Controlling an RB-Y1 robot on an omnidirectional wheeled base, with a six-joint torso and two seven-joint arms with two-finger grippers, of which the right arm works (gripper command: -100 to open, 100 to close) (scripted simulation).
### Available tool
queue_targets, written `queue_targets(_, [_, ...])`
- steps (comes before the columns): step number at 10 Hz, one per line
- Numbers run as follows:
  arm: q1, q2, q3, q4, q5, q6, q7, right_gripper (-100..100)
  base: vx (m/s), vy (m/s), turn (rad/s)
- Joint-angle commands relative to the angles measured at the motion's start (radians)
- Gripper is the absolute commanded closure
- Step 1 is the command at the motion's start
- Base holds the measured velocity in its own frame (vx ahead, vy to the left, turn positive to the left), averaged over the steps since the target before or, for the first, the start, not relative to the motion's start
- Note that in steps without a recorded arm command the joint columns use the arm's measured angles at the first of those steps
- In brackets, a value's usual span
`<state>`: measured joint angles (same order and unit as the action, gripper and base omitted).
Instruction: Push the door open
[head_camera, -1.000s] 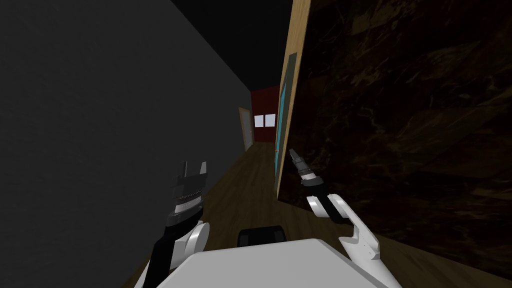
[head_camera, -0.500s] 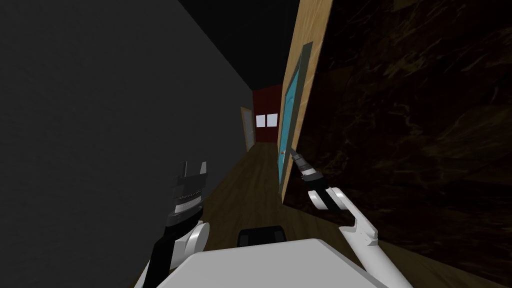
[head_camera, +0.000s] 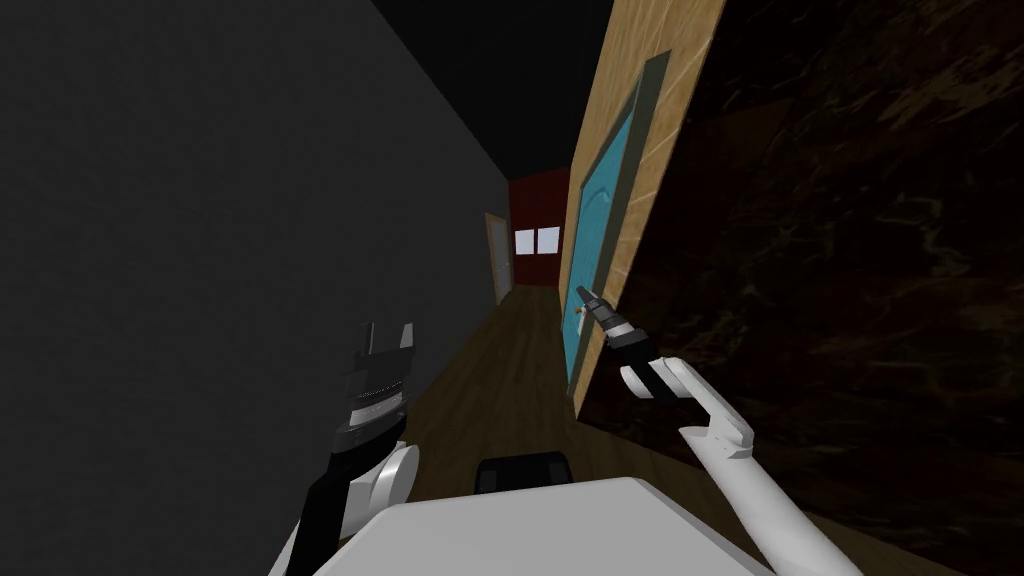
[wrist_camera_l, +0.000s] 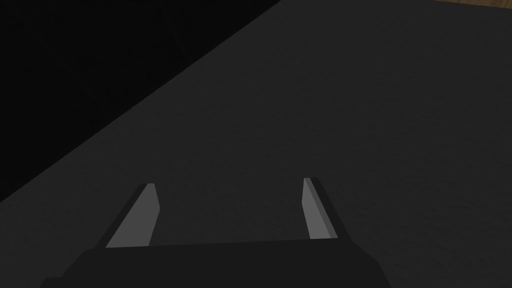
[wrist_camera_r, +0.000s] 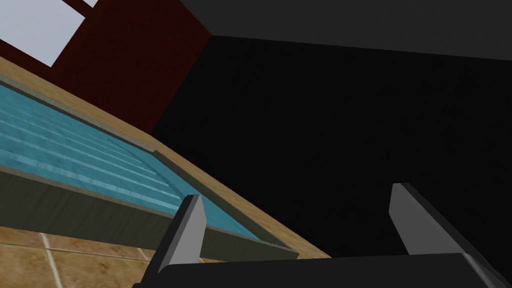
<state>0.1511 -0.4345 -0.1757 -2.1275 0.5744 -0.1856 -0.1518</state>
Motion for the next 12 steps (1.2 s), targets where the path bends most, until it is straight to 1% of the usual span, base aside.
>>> queue_targets(1, [-0.027, -0.032, -0.018, 0.015, 0.036, 0.016, -0.010, -100, 0.153, 0.094, 0.019])
queue_targets(4, [-0.079, -0.094, -0.046, 0.036, 0.102, 0.058, -0.031, -100, 0.168, 0.112, 0.016])
queue_targets(6, [-0.119, -0.141, -0.070, 0.054, 0.152, 0.090, -0.047, -100, 0.162, 0.102, 0.011])
queue_targets(7, [-0.129, -0.153, -0.076, 0.059, 0.164, 0.099, -0.051, -100, 0.181, 0.081, 0.005])
queue_targets(8, [-0.149, -0.177, -0.088, 0.068, 0.190, 0.115, -0.059, -100, 0.144, 0.065, 0.005])
queue_targets(9, [-0.159, -0.189, -0.095, 0.073, 0.202, 0.124, -0.063, -100, 0.127, 0.052, 0.008])
queue_targets(10, [-0.179, -0.213, -0.107, 0.082, 0.228, 0.140, -0.071, -100, 0.122, 0.052, 0.010])
queue_targets(11, [-0.190, -0.225, -0.113, 0.087, 0.241, 0.149, -0.075, -100, 0.134, 0.059, 0.008])
queue_targets(12, [-0.210, -0.249, -0.125, 0.096, 0.266, 0.165, -0.083, -100, 0.132, 0.070, 0.008])
